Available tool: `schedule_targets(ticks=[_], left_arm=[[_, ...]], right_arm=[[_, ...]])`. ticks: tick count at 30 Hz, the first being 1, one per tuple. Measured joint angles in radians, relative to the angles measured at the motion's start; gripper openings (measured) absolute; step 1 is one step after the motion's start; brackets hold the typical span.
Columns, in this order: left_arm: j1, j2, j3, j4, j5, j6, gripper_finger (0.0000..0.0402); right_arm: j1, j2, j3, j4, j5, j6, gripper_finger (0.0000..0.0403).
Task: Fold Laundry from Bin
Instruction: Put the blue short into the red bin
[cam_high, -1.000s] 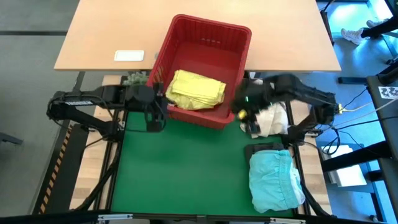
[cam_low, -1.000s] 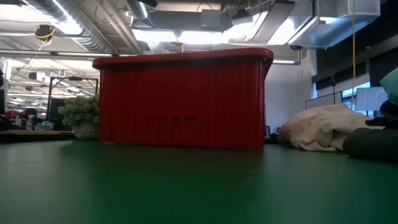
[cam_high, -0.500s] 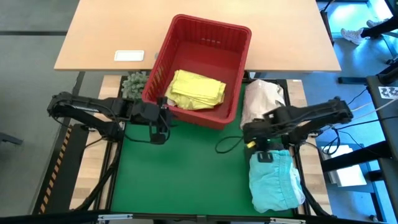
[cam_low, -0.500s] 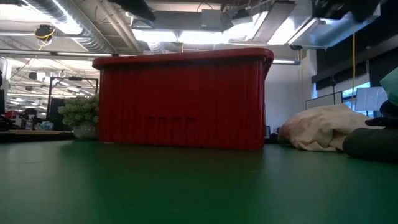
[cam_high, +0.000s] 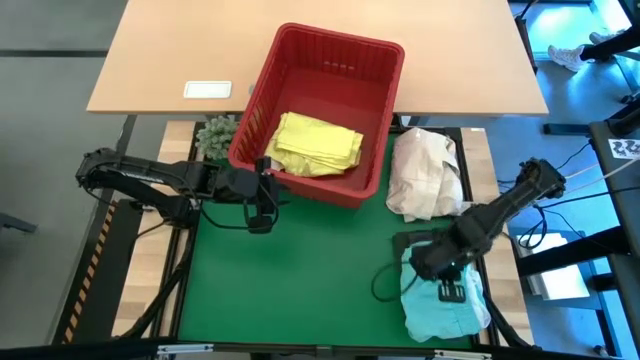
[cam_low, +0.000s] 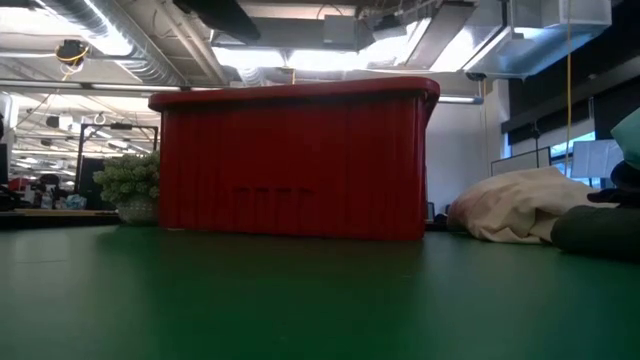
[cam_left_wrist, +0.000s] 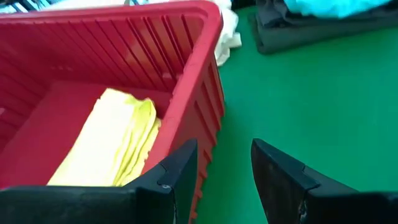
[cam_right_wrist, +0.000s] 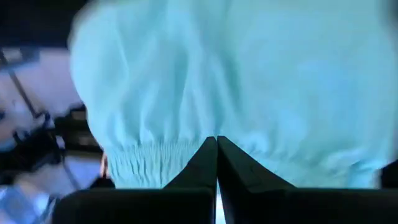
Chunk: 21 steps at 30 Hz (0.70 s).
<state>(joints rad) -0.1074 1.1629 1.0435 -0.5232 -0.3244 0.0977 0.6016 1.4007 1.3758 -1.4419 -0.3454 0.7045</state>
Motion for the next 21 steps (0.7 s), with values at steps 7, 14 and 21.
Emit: schedule_targets(ticks=[7,14,21], left_arm=[[0.0,0.0,0.0,0.025,0.001,-0.001,0.0144],[0.0,0.0,0.0,0.024,0.002,-0.016,0.0144],[0.0,0.0,0.0,0.024,0.003,-0.016,0.0144]], right_arm=[[0.054,0.035,-0.173,0.006,-0.092,0.08,0.0001],[0.053,0.035,-0.423,0.308,-0.154,0.078,0.0001],[0.047,0.051,-0.584,0.624,-0.192,0.108,0.0001]])
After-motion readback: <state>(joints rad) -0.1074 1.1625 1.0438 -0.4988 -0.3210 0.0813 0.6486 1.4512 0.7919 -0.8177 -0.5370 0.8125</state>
